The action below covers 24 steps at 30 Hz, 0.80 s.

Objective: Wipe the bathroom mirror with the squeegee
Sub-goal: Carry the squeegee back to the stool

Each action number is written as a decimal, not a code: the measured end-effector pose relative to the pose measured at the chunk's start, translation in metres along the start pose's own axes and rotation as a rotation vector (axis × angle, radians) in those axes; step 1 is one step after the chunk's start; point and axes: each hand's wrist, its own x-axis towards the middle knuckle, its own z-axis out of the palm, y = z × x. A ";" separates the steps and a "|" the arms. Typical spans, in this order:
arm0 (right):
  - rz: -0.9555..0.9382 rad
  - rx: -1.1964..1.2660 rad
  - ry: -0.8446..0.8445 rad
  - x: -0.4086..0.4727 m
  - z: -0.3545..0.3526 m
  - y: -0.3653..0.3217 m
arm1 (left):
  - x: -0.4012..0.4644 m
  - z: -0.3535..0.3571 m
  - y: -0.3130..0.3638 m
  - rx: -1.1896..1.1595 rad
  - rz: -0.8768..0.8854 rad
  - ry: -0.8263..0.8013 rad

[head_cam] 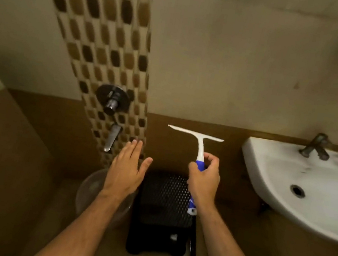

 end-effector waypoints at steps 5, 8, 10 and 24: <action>0.078 -0.074 -0.097 0.004 0.010 0.046 | -0.029 0.031 -0.017 0.013 -0.051 -0.077; 0.079 -0.157 -0.106 0.012 0.015 0.073 | -0.033 0.049 -0.024 0.058 -0.084 -0.125; 0.071 -0.258 -0.115 0.023 0.016 0.093 | -0.029 0.065 -0.029 0.085 -0.102 -0.156; 0.148 -0.509 -0.279 0.115 0.060 0.236 | 0.023 0.208 -0.078 0.133 -0.202 -0.372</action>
